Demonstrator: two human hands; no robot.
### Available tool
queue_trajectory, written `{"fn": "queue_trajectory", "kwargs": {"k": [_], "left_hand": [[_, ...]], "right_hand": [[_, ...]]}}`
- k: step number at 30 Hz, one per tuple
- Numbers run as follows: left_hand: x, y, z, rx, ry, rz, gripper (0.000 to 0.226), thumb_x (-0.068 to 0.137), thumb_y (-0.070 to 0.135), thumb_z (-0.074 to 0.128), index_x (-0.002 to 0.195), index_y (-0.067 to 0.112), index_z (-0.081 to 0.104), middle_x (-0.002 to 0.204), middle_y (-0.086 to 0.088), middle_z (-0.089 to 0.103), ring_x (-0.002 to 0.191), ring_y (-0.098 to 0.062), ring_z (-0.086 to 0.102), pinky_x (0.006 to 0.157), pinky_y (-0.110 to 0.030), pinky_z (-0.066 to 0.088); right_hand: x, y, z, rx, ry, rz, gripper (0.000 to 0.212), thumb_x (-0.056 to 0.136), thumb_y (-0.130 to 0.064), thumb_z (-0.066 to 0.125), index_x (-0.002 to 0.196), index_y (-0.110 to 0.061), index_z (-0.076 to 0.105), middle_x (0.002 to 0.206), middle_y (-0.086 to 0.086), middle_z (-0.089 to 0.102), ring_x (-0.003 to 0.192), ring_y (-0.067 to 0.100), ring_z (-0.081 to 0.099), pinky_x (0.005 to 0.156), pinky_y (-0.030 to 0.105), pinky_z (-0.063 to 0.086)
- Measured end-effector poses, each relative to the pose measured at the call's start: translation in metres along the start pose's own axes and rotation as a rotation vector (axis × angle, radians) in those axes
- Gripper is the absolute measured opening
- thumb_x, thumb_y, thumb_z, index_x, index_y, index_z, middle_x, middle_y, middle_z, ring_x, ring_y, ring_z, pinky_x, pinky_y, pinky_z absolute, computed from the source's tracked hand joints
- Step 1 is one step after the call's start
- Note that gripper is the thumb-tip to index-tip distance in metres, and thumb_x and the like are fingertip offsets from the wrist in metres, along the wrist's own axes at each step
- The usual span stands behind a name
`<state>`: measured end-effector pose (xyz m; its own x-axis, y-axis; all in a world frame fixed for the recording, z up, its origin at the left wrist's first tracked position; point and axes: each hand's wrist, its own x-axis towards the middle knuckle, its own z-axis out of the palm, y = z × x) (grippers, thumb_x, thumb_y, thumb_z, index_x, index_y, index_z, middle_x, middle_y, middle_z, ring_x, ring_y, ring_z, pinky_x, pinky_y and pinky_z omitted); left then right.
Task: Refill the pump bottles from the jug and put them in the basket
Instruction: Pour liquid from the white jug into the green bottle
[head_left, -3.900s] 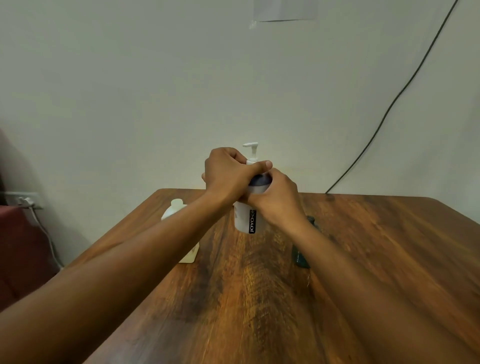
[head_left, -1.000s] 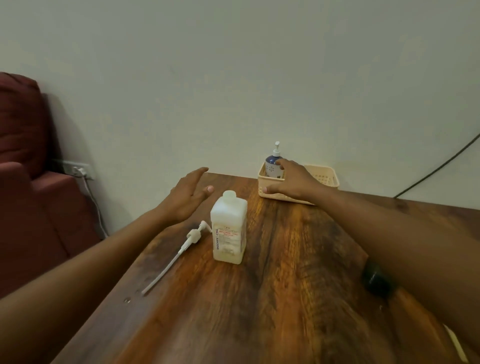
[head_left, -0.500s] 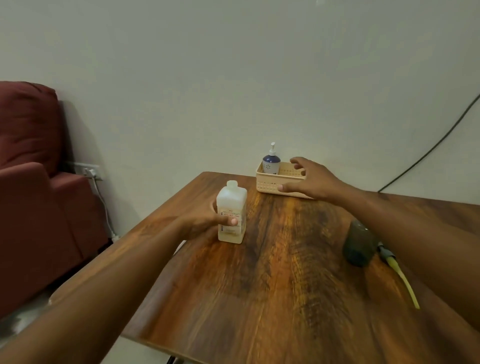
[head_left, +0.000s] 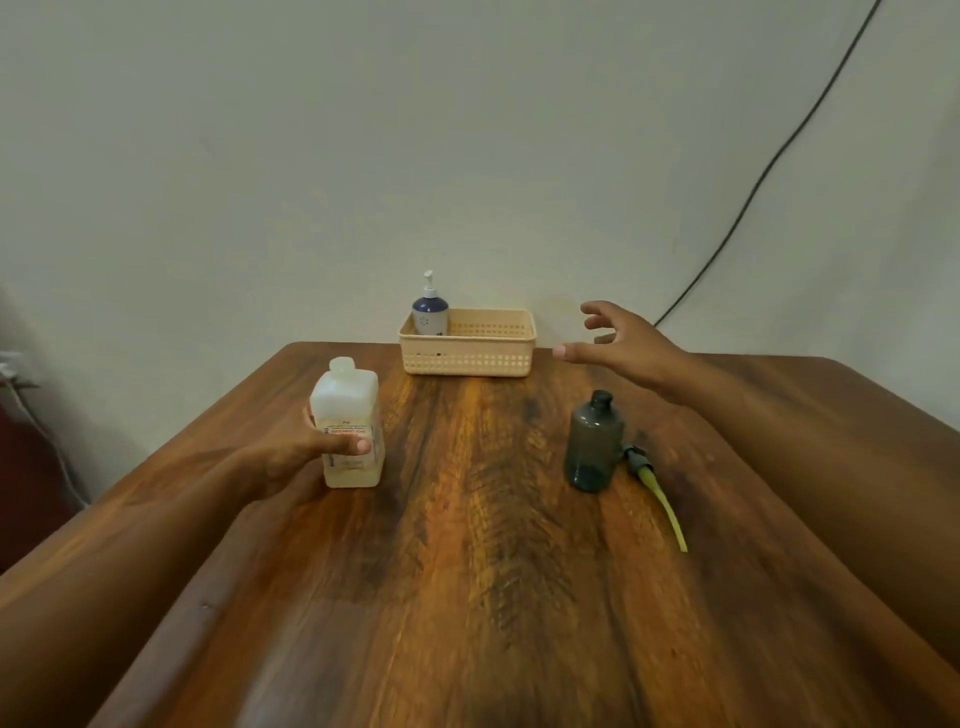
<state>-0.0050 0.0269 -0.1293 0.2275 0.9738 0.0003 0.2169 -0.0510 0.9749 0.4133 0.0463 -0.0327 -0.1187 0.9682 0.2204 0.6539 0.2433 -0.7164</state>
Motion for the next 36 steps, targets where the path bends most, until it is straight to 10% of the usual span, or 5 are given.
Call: {"fn": "queue_trajectory", "kwargs": {"k": [8,15,19,28,36], "left_hand": [[0.013,0.031,0.039,-0.001,-0.042,0.12,0.082,0.055,0.035,0.092,0.128,0.035,0.055,0.115,0.003,0.073,0.108,-0.017,0.071,0.079,-0.027,0.061],[0.031,0.046,0.077,0.015,-0.038,0.19,0.073,0.072,0.024,0.087,0.137,0.02,0.053,0.119,-0.006,0.071,0.112,-0.025,0.071,0.093,-0.043,0.062],[0.03,0.054,0.1,-0.034,-0.04,0.184,0.086,0.066,0.036,0.087,0.14,0.014,0.05,0.119,-0.006,0.072,0.11,-0.024,0.072,0.084,-0.033,0.061],[0.026,0.06,0.123,-0.018,-0.084,0.167,0.065,0.087,0.032,0.075,0.142,0.009,0.048,0.131,-0.023,0.063,0.121,-0.04,0.063,0.105,-0.057,0.051],[0.024,0.066,0.114,0.045,-0.093,0.174,0.062,0.082,0.042,0.072,0.136,0.019,0.052,0.118,-0.01,0.071,0.112,-0.033,0.069,0.099,-0.051,0.055]], "right_hand": [[-0.039,0.052,0.004,0.172,-0.012,0.09,0.119,0.058,-0.071,0.079,0.156,-0.023,0.033,0.151,0.005,0.047,0.131,0.022,0.051,0.098,0.036,0.047],[-0.054,0.076,0.034,0.381,-0.07,0.141,0.142,0.042,-0.064,0.095,0.158,-0.021,0.025,0.157,0.008,0.042,0.137,0.026,0.048,0.112,0.044,0.043],[-0.06,0.083,0.052,0.413,-0.062,0.135,0.134,0.038,-0.062,0.097,0.152,-0.025,0.037,0.154,0.004,0.046,0.136,0.023,0.048,0.108,0.038,0.046],[-0.064,0.085,0.077,0.575,0.074,0.148,0.077,0.058,-0.029,0.096,0.124,-0.033,0.056,0.117,-0.015,0.064,0.106,0.003,0.059,0.076,0.019,0.047],[-0.051,0.064,0.074,0.545,0.139,0.112,0.054,0.071,-0.023,0.09,0.11,-0.041,0.058,0.113,-0.013,0.066,0.105,0.011,0.061,0.079,0.028,0.05]]}}
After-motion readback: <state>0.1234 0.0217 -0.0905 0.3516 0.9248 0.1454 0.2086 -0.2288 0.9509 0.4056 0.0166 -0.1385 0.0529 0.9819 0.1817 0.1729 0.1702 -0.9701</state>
